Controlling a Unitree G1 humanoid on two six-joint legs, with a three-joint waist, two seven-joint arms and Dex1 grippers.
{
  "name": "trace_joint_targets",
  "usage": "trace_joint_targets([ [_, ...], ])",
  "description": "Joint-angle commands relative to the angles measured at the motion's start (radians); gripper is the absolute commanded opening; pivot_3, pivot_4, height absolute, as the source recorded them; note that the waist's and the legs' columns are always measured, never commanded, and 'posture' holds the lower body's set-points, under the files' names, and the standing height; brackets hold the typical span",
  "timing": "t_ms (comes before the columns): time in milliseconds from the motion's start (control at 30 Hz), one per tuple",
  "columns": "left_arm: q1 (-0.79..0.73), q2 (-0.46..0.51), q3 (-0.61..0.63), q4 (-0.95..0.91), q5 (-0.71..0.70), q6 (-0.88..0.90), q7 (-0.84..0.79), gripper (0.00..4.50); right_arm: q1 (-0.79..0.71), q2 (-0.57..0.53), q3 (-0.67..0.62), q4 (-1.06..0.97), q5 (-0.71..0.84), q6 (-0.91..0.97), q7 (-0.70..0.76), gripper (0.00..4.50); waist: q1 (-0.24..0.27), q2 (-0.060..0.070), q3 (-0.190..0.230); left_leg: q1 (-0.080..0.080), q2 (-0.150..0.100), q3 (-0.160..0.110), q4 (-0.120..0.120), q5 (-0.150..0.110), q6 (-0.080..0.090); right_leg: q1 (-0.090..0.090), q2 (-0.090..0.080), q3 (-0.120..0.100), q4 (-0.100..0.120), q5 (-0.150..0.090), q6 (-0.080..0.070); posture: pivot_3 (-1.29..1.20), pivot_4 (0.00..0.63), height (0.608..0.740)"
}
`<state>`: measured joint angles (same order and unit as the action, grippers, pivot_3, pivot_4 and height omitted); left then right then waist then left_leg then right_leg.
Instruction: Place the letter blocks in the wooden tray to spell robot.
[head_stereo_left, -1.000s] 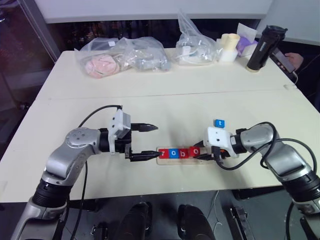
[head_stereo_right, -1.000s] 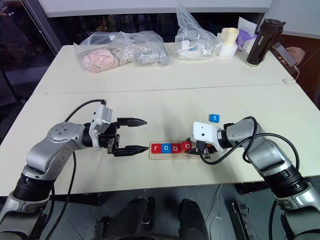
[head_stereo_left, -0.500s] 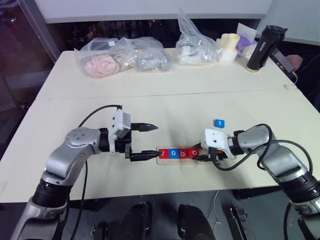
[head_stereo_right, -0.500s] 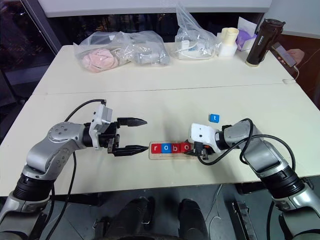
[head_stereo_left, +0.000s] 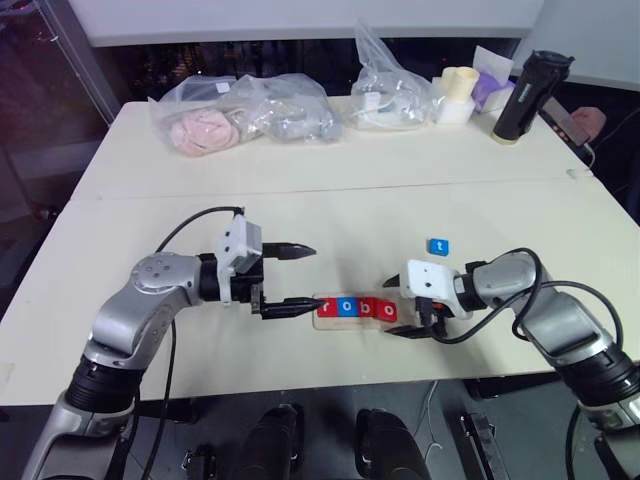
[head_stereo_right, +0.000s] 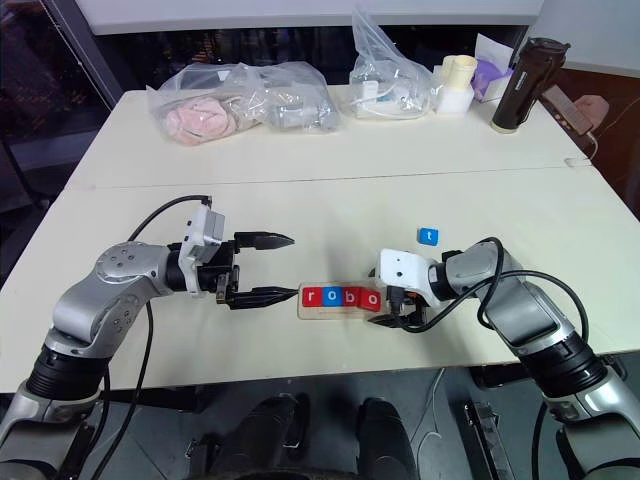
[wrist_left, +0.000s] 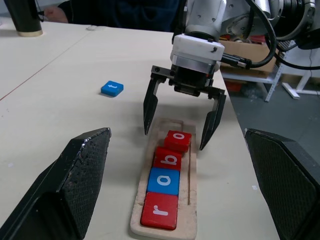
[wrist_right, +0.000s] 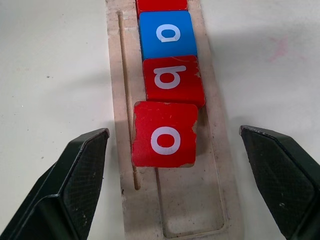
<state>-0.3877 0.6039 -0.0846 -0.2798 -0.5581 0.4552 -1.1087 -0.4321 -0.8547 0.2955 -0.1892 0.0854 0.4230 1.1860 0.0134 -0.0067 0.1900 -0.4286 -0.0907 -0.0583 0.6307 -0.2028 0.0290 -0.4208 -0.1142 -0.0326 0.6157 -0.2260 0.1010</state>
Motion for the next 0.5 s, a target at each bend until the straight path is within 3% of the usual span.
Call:
trace_joint_targets([
  [33, -0.007, -0.004, 0.009, -0.026, -0.015, -0.003, 0.002, 4.5, -0.028, -0.003, -0.054, -0.052, 0.037, 0.041, -0.005, 4.47, 0.0, 0.0, 0.0, 0.0, 0.0, 0.0, 0.0, 0.0, 0.0, 0.0, 0.0, 0.0, 0.0, 0.0, 0.0, 0.0, 0.15, 0.738],
  [500, -0.016, -0.014, 0.003, -0.016, -0.006, -0.006, -0.001, 4.5, 0.0, 0.015, -0.027, -0.079, 0.013, 0.073, -0.07, 4.47, 0.0, 0.0, 0.0, 0.0, 0.0, 0.0, 0.0, 0.0, 0.0, 0.0, 0.0, 0.0, 0.0, 0.0, 0.0, 0.0, 0.15, 0.738],
])
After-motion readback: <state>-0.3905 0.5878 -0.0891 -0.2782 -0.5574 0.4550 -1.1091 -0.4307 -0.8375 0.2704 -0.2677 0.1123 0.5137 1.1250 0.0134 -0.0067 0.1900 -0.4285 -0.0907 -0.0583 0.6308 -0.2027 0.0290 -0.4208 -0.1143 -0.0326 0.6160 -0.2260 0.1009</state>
